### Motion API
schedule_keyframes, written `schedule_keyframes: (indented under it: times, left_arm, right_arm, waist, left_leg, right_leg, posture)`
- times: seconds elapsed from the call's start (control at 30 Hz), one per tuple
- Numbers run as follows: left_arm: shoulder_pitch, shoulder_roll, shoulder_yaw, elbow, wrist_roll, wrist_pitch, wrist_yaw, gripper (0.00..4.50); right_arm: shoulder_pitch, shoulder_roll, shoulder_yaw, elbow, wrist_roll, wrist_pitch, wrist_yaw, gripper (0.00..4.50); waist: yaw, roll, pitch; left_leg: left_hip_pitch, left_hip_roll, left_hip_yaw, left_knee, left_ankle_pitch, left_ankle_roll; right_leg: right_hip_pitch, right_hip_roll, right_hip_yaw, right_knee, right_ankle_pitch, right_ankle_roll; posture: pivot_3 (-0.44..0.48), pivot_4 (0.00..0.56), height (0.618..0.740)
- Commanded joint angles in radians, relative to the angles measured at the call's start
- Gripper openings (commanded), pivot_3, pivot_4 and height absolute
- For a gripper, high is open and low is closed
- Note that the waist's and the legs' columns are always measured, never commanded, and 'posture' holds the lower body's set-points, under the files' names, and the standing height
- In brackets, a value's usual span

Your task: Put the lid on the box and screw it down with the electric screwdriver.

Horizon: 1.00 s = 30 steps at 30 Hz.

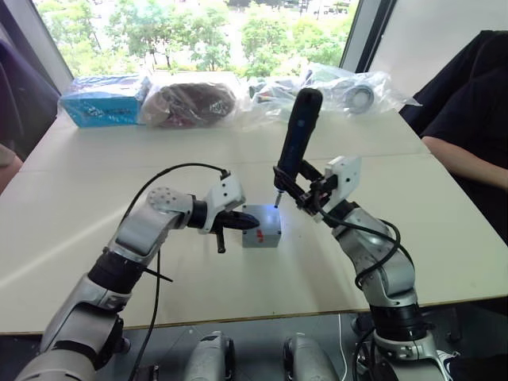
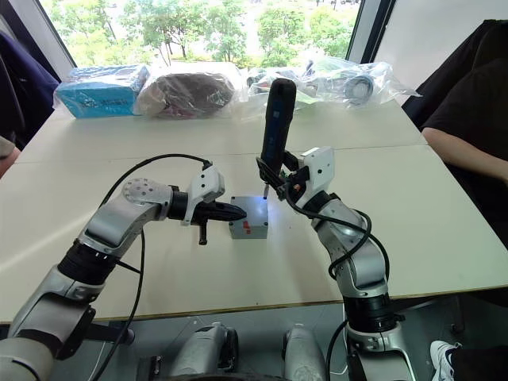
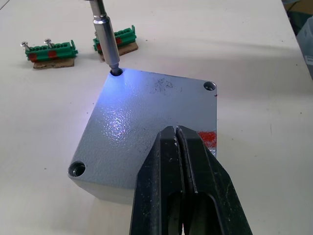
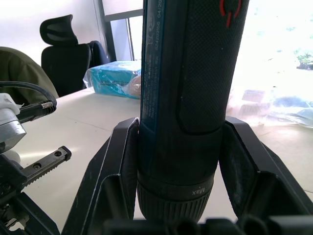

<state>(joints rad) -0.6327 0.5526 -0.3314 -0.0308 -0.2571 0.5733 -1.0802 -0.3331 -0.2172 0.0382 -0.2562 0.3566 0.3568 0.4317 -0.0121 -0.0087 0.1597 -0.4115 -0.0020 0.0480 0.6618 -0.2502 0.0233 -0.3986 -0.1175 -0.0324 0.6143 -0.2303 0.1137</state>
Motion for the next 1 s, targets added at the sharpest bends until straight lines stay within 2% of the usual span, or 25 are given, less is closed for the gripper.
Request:
schedule_keyframes:
  times: [0.03,0.2,0.33,0.47,0.53,0.63,0.8,0.87,1.0]
  left_arm:
    - [0.01,-0.009,-0.001,0.016,0.009,0.003,0.003,0.0]
    - [0.01,-0.033,0.023,0.034,-0.01,0.019,0.018,0.0]
    - [0.014,-0.079,0.085,0.034,-0.061,0.028,0.051,0.0]
    - [0.01,-0.184,0.196,0.025,-0.098,0.027,0.198,0.0]
    - [0.022,-0.206,0.23,0.002,-0.11,0.016,0.234,0.0]
    - [0.02,-0.159,0.229,-0.025,-0.158,0.096,0.163,0.0]
    - [0.003,-0.055,0.216,-0.113,-0.197,0.163,0.105,0.0]
    - [0.012,0.0,0.192,-0.17,-0.203,0.167,0.054,0.0]
    - [0.03,0.062,0.169,-0.237,-0.228,0.166,-0.016,0.0]
  right_arm:
    - [0.024,-0.013,0.023,0.035,-0.005,0.072,0.004,1.82]
    - [-0.07,-0.037,-0.048,-0.049,0.045,0.129,-0.019,1.82]
    - [-0.236,-0.087,-0.173,-0.097,0.125,0.285,-0.111,1.82]
    - [-0.376,-0.133,-0.263,-0.101,0.252,0.454,-0.146,1.82]
    - [-0.447,-0.162,-0.329,-0.086,0.341,0.572,-0.167,1.82]
    - [-0.529,-0.241,-0.409,-0.038,0.437,0.778,-0.198,1.82]
    - [-0.589,-0.38,-0.489,0.105,0.464,1.179,-0.235,1.82]
    - [-0.551,-0.449,-0.474,0.155,0.501,1.251,-0.224,1.82]
    - [-0.453,-0.573,-0.391,0.266,0.636,1.258,-0.222,1.82]
  waist:
    - [0.0,0.0,0.0]
    - [0.001,0.0,0.001]
    - [0.004,0.002,0.002]
    - [0.015,0.003,0.005]
    - [0.017,0.003,0.005]
    - [0.016,0.004,0.005]
    - [0.02,0.003,0.006]
    - [0.021,0.003,0.006]
    - [0.021,0.005,0.007]
  left_leg:
    - [0.0,0.0,0.0,0.0,0.0,0.0]
    - [0.0,0.0,0.0,0.0,0.0,0.0]
    - [-0.009,-0.001,0.0,-0.001,0.0,0.0]
    - [-0.021,-0.002,0.0,0.003,0.001,0.0]
    - [-0.025,-0.002,0.0,0.003,0.001,0.0]
    - [-0.031,-0.001,0.001,0.003,0.001,0.0]
    - [-0.031,-0.001,0.001,0.003,0.001,0.001]
    - [-0.031,-0.002,0.001,0.003,0.001,0.001]
    - [-0.032,-0.002,0.002,0.003,0.001,0.002]
  right_leg:
    - [0.0,0.0,0.0,0.0,0.0,0.0]
    - [-0.003,-0.001,0.0,0.0,0.0,0.0]
    - [-0.008,-0.002,0.0,0.0,0.0,-0.001]
    - [-0.018,-0.003,0.0,0.003,0.002,-0.001]
    - [-0.022,-0.003,0.0,0.004,0.004,0.003]
    - [-0.029,-0.001,-0.001,0.005,0.005,0.005]
    - [-0.028,0.0,-0.001,0.004,0.005,0.005]
    - [-0.027,-0.001,-0.001,0.003,0.005,0.005]
    - [-0.028,-0.001,0.0,0.001,0.004,0.004]
  posture:
    - [0.0,0.15,0.74]
    - [0.0,0.15,0.74]
    - [0.0,0.15,0.74]
    - [0.0,0.15,0.74]
    - [0.0,0.15,0.74]
    - [0.0,0.15,0.74]
    - [0.0,0.15,0.74]
    - [0.0,0.15,0.74]
    - [0.0,0.15,0.74]
